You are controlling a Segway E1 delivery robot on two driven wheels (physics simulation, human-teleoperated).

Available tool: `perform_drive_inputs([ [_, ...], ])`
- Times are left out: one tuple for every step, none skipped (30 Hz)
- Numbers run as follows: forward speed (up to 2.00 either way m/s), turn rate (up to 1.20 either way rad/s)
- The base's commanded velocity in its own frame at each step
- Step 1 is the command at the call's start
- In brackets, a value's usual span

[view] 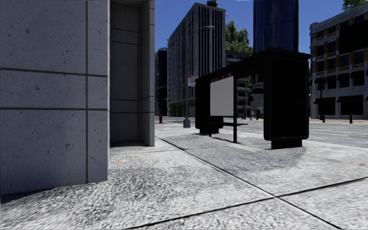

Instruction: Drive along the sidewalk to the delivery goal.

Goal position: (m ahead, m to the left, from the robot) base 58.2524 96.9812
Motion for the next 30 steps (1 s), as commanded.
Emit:
perform_drive_inputs([
  [2.00, -0.34],
  [2.00, -0.34],
  [2.00, -0.34],
  [2.00, -0.34],
  [2.00, -0.34],
  [2.00, -0.34],
  [2.00, -0.34],
  [2.00, -0.34],
  [2.00, -0.34],
  [2.00, -0.34],
  [2.00, -0.34],
  [2.00, -0.34],
  [2.00, -0.34],
  [2.00, -0.34],
  [2.00, -0.33],
  [2.00, 0.00],
  [2.00, 0.00],
  [2.00, 0.00],
  [2.00, 0.00],
  [2.00, 0.00],
  [2.00, 0.00],
  [2.00, 0.00],
  [2.00, 0.00],
  [2.00, 0.00],
  [2.00, 0.00],
  [2.00, 0.00],
  [2.00, 0.00],
  [2.00, 0.00],
  [2.00, 0.00],
  [2.00, 0.00],
])
